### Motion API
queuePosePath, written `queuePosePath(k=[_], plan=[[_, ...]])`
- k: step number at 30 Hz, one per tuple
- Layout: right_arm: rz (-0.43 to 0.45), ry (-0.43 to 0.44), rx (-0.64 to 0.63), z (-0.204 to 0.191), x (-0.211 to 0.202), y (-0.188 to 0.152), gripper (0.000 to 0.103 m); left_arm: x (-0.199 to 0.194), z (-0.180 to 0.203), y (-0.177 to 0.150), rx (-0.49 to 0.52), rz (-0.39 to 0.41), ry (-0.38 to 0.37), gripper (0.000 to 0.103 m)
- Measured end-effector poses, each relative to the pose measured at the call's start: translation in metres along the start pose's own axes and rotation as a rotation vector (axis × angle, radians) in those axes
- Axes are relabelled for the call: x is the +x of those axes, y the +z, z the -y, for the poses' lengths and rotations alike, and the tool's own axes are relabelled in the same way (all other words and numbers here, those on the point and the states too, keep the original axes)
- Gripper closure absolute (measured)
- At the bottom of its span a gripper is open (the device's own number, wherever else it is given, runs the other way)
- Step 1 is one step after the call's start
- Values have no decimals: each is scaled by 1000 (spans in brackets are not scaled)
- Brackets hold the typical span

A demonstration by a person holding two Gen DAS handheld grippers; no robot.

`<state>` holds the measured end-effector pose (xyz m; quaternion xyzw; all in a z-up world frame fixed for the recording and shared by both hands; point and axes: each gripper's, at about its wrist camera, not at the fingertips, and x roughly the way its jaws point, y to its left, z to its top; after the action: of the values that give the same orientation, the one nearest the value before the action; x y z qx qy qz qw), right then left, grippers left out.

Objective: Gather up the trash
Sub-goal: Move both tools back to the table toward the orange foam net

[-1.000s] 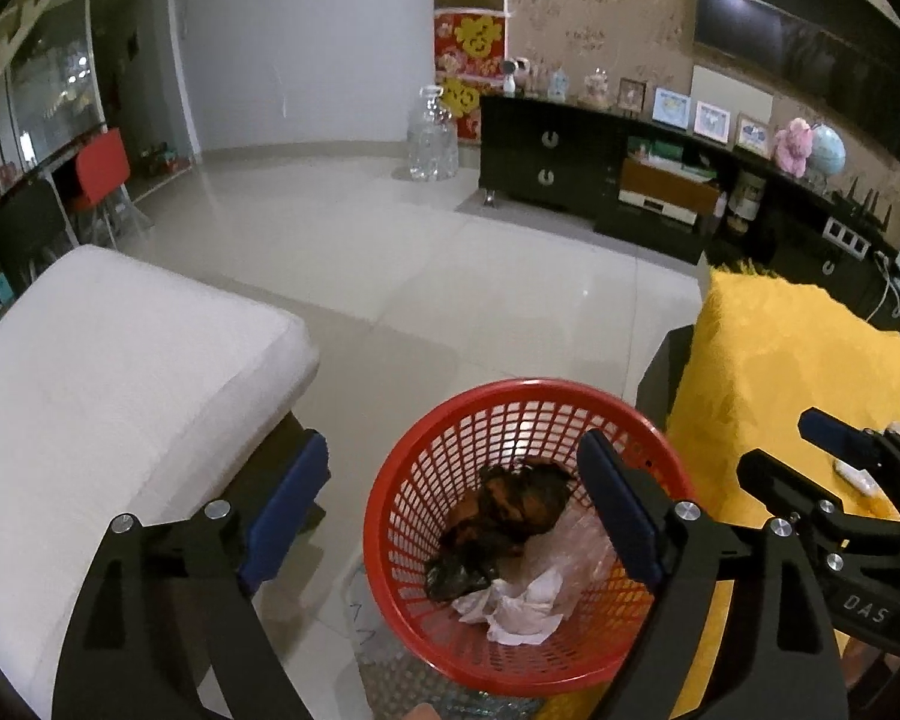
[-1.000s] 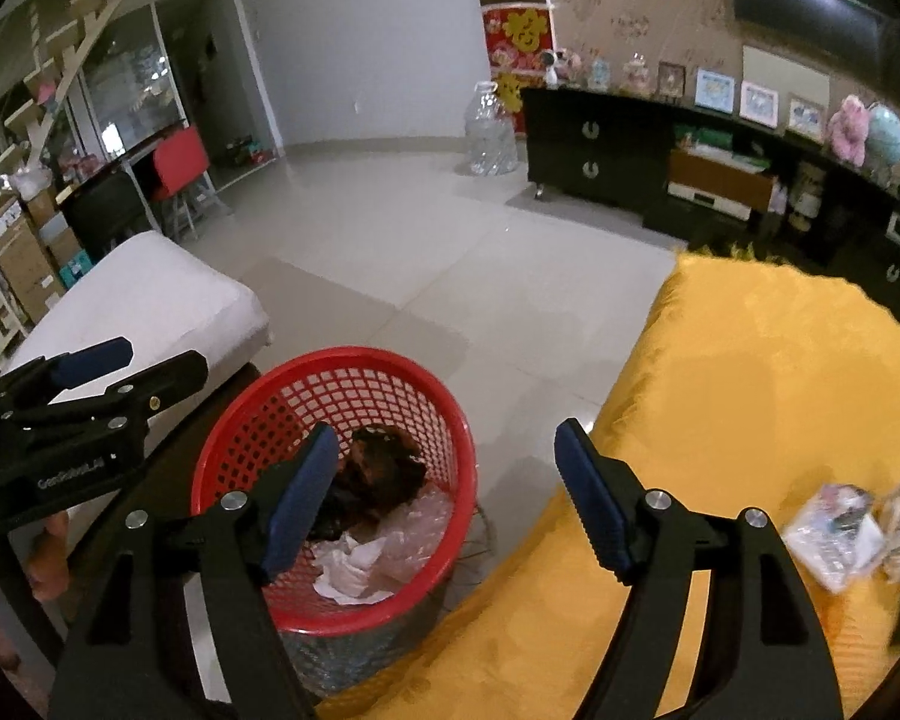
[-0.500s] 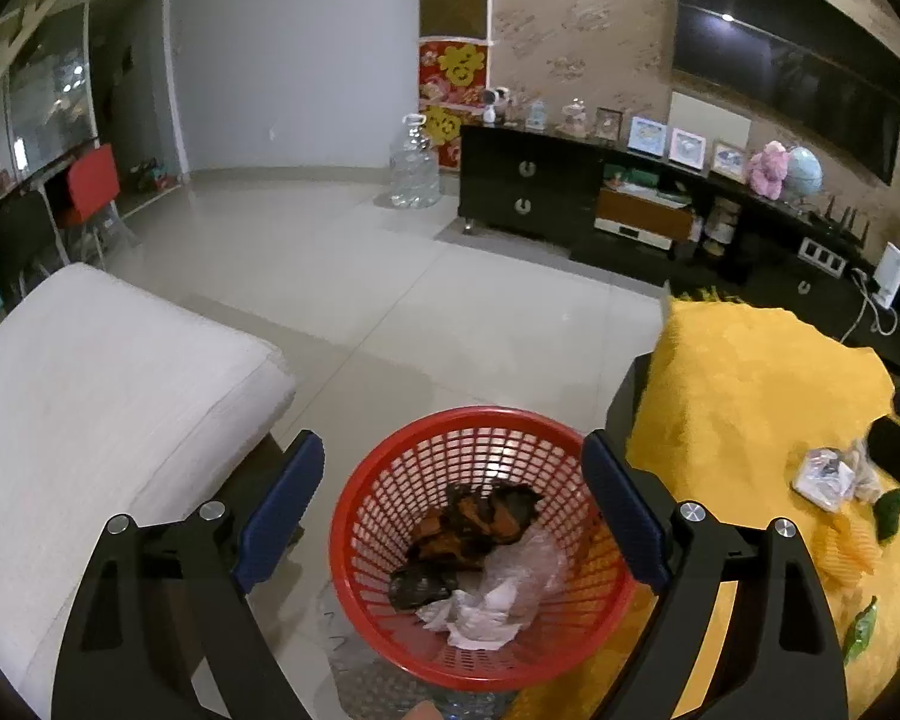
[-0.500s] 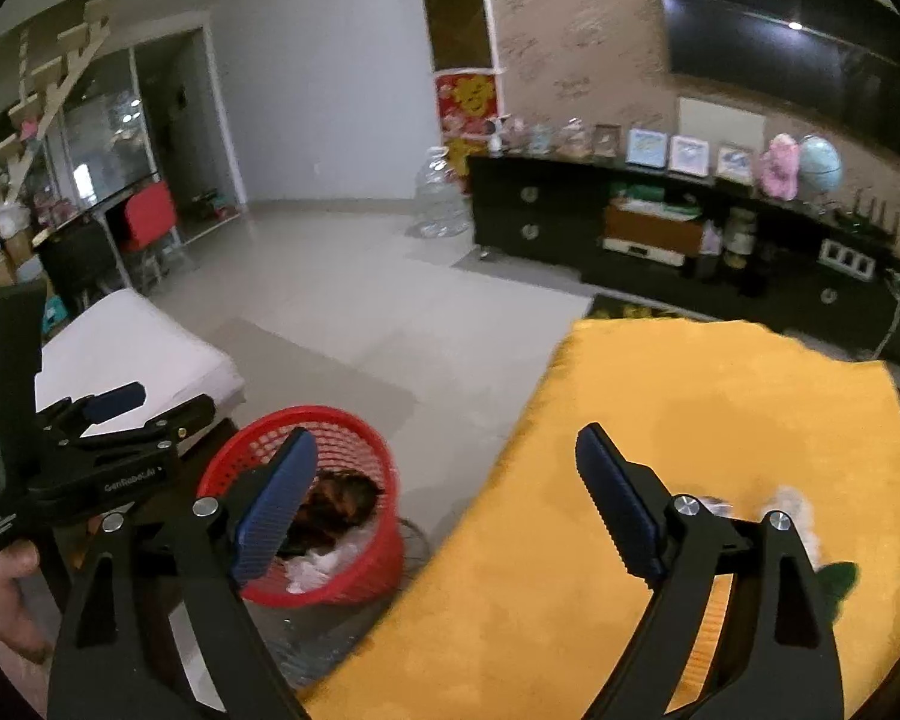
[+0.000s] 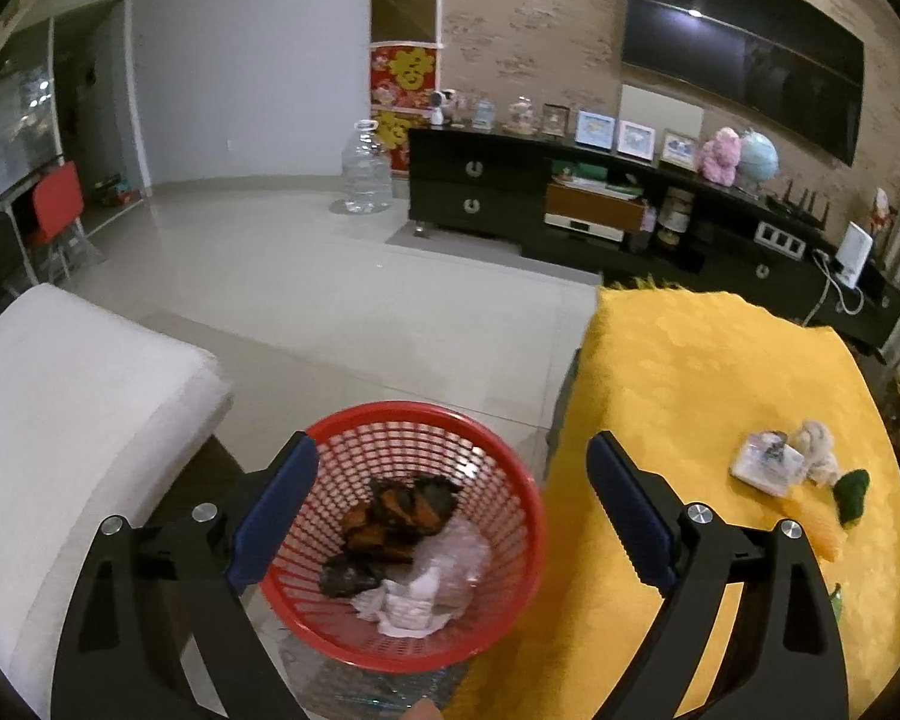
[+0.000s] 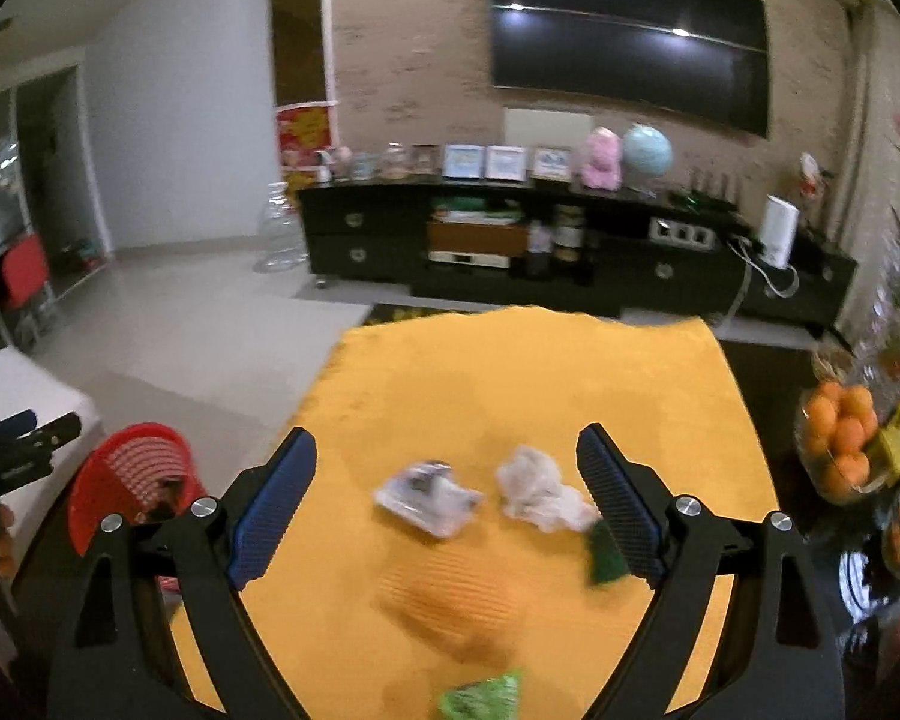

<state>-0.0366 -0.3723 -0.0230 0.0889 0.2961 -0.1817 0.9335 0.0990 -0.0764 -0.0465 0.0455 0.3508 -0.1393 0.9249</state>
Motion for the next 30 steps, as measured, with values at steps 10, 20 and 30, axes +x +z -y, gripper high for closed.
queuePosePath(k=[10, 20, 30], plan=[[-57, -36, 122, 53, 15, -22, 17, 13, 61, -12, 97, -35, -36, 14], [-89, -53, 219, 82, 21, -32, 17, 24, 117, -30, 203, -80, -127, 14], [-122, -21, 228, 86, 27, -37, 17, 43, 177, -56, 328, -155, -233, 14]])
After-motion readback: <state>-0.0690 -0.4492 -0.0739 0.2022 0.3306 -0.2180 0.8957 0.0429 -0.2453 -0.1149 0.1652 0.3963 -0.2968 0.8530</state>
